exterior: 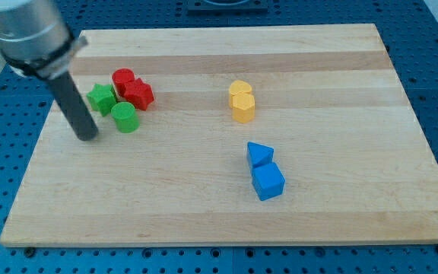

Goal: Move the green circle into the green star

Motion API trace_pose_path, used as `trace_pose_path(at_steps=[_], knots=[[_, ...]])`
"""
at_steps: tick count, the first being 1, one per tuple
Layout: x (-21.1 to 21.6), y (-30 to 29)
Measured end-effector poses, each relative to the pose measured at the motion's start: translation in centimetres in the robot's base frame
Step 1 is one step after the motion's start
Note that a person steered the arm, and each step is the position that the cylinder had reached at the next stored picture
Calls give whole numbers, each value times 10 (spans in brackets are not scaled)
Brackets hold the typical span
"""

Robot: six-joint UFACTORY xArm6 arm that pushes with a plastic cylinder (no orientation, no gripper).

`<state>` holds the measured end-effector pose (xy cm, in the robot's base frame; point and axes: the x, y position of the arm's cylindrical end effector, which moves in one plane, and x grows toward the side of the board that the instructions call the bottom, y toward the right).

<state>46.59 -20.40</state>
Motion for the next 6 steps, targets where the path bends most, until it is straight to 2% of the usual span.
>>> trace_pose_path(at_steps=[1,2,5,6], knots=[[12,60],[-3,79],[-32,34],[-29,78]])
